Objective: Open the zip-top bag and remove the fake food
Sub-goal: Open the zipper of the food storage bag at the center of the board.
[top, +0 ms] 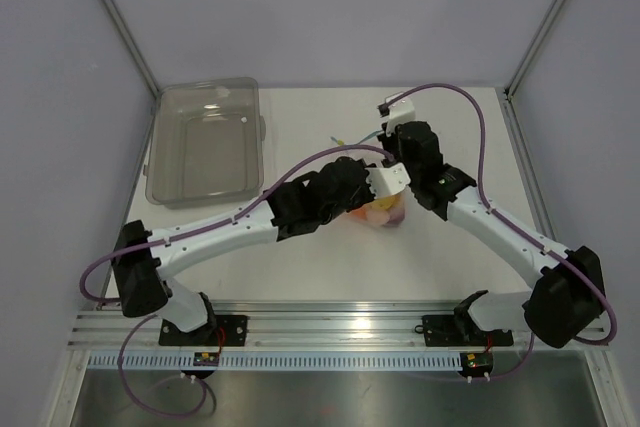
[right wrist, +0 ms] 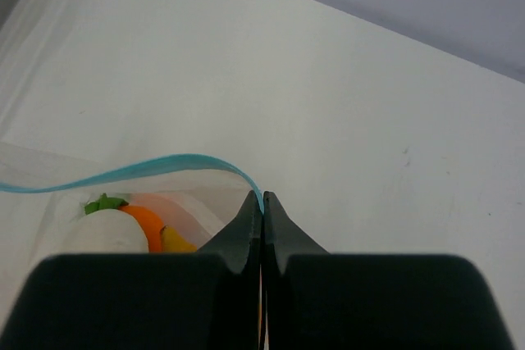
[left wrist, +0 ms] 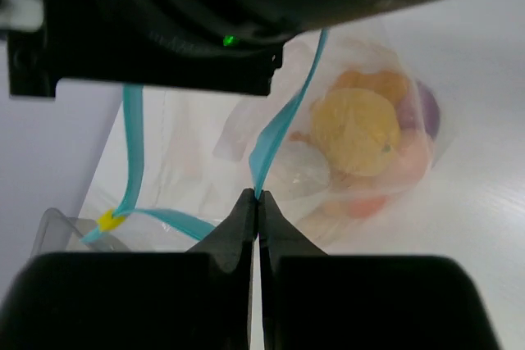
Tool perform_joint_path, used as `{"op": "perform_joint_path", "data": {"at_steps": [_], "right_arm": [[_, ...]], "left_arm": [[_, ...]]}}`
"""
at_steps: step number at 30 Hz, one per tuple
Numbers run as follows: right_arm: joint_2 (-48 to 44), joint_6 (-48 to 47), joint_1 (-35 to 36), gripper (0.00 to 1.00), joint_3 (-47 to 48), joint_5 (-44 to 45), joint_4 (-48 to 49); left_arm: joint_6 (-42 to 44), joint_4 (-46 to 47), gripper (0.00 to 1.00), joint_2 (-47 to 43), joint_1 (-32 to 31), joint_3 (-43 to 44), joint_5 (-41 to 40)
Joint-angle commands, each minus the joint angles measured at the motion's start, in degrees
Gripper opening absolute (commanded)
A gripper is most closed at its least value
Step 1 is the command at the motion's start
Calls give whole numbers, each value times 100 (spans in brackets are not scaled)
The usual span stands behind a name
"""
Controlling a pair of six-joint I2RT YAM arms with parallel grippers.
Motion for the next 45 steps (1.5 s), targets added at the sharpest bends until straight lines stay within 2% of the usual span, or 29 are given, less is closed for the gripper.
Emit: {"op": "perform_joint_path", "data": {"at_steps": [1,4,6,8,12,14,17,19,25,26,28,30,35,38,39,45], "right_arm": [[-181,38,-918,0,149,77,263],[-111,232,-1186,0,184,320,281],[-154,241,-1186,0,210,514,289],[-251,259,-1186,0,123,357,542],[-410,460,-1151,0,-158,-100,755],[-349,417,-1029,0,-141,56,720],[-260,-12,-423,0,-115,706,860],[-181,-110,-176,0,-71,848,887],[82,310,-132,0,-115,383,685],[143,337,-131,0,-123,339,659],[310,408,-123,0,-132,260,641],[433,522,-114,0,-132,198,641],[478,715,-114,0,-185,-170,685],[496,970,-105,0,-220,-460,676],[504,1005,-96,0,-229,-531,685],[846,1190,44,0,-194,-892,711]], "left_arm": [[126,846,0,352,261,351,467],[161,1689,0,555,358,237,680],[179,2585,0,722,375,-35,636],[31,3470,0,854,463,-446,645],[-514,4677,0,1004,683,-1219,794],[-899,5055,0,1048,832,-1441,847],[-1191,5600,0,925,903,-1942,1040],[-1227,5760,0,767,903,-2249,997],[-1403,5050,0,801,903,-2242,742],[-1516,4918,17,811,912,-2242,689],[-1622,4908,40,776,912,-2312,671],[-1711,4978,52,627,912,-2487,759],[-1982,4742,63,126,912,-2795,514],[-2402,4426,69,-269,912,-2953,-170],[-2588,4346,71,-505,912,-3049,-651],[-3406,3636,83,-1552,938,-3235,-1392]]}}
